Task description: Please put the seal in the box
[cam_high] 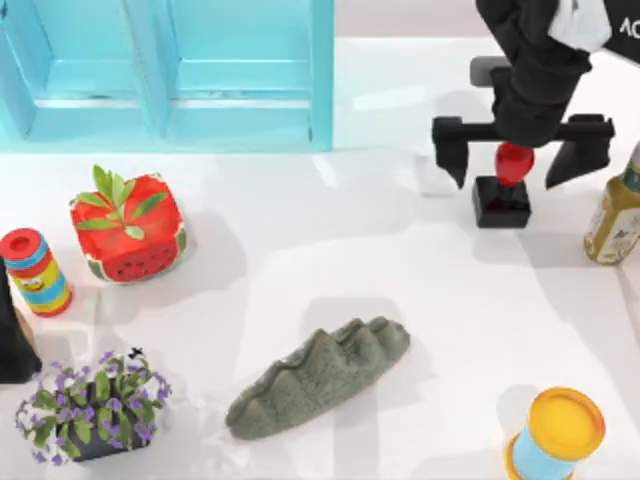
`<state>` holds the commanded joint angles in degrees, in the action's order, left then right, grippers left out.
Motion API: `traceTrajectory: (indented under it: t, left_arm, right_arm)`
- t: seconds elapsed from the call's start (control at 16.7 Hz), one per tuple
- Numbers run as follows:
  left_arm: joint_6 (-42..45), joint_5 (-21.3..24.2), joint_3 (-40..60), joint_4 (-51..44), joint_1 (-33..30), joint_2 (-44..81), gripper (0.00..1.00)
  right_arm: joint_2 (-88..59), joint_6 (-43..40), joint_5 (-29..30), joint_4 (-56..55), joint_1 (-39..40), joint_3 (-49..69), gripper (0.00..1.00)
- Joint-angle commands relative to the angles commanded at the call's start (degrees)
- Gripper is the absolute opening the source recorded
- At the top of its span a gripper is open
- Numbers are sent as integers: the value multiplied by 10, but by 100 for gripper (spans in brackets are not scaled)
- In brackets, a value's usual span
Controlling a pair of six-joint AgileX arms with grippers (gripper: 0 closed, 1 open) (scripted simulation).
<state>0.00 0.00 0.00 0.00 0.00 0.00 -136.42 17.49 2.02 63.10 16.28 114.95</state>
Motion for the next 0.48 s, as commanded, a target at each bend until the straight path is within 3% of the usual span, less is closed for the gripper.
traceTrajectory:
  t: [0.48]
  left_arm:
    - [0, 0, 0, 0, 0, 0, 100]
  right_arm:
    - [0, 0, 0, 0, 0, 0, 40]
